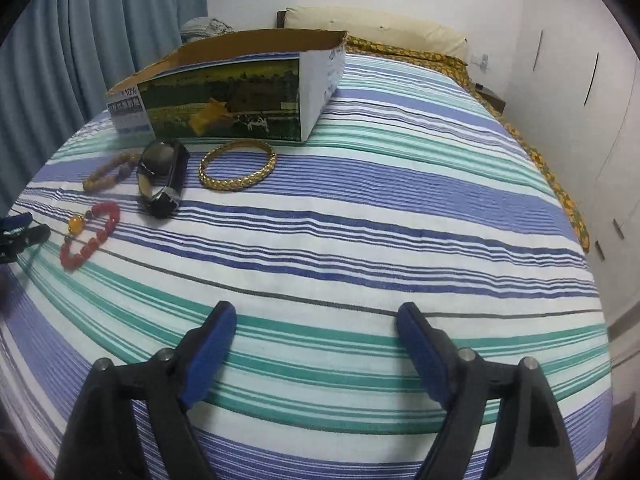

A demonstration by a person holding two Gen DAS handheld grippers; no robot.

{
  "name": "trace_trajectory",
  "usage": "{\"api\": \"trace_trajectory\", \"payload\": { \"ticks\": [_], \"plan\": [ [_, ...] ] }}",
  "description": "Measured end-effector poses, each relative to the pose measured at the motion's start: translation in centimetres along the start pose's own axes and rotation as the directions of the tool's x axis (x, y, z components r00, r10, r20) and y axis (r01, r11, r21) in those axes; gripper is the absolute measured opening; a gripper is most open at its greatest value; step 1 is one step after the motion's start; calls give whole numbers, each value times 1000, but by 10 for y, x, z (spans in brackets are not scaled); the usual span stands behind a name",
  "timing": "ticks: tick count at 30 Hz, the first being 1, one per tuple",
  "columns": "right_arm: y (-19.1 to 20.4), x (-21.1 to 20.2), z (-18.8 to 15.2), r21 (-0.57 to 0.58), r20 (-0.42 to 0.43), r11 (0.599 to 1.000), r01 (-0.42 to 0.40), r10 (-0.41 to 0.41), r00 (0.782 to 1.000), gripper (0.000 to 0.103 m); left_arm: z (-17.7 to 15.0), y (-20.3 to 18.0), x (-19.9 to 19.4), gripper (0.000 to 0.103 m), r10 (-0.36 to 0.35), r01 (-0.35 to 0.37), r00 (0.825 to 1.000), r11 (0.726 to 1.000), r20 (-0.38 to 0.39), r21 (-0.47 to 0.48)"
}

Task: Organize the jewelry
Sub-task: 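Withdraw both tools from the box back over the bed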

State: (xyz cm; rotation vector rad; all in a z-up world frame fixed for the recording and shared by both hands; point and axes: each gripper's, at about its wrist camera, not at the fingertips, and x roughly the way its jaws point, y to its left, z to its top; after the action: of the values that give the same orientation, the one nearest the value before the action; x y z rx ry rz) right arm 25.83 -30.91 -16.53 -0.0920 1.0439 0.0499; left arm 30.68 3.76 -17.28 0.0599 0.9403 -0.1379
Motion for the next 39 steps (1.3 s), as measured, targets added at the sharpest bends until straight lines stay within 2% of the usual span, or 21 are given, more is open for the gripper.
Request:
{"api": "trace_trajectory", "payload": {
  "ticks": [39],
  "plan": [
    [-1,1,1,7,-2,1000,-10,10,1000,86,-2,0,5,103,17,-17,1000,1000,1,-22]
  ]
}}
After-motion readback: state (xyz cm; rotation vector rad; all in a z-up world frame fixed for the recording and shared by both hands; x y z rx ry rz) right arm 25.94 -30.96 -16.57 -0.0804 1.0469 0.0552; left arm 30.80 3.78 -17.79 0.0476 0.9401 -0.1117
